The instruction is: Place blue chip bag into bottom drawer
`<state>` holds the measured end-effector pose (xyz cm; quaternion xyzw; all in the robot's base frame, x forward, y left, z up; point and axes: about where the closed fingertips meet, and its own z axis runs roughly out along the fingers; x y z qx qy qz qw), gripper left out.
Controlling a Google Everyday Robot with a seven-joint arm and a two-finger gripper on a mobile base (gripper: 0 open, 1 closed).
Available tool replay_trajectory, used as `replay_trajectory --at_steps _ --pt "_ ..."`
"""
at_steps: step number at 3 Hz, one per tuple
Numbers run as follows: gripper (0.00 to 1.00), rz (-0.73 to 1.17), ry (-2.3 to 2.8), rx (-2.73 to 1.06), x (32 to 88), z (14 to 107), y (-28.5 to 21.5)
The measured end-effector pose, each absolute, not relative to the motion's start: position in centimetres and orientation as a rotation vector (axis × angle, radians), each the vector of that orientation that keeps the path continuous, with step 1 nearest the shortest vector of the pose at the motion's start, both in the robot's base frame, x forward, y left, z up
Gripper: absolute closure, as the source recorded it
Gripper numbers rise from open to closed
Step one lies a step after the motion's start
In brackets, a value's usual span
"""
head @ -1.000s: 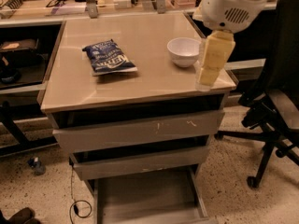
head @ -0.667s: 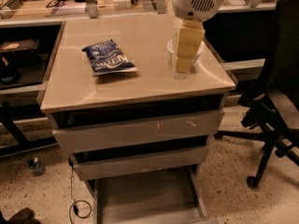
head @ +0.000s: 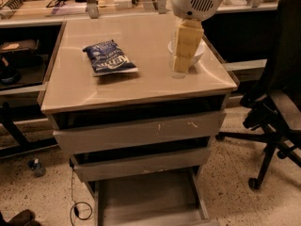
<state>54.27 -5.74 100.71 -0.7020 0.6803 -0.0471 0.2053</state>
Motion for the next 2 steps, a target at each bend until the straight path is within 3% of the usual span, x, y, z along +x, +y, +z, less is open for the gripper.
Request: replay_trajectory --at_steps 1,2 --pt "0.00 -0.104 1.837 -1.968 59.99 100.02 -1.99" --pt "0.00 -0.110 1.819 -1.977 60.93 99.93 -1.62"
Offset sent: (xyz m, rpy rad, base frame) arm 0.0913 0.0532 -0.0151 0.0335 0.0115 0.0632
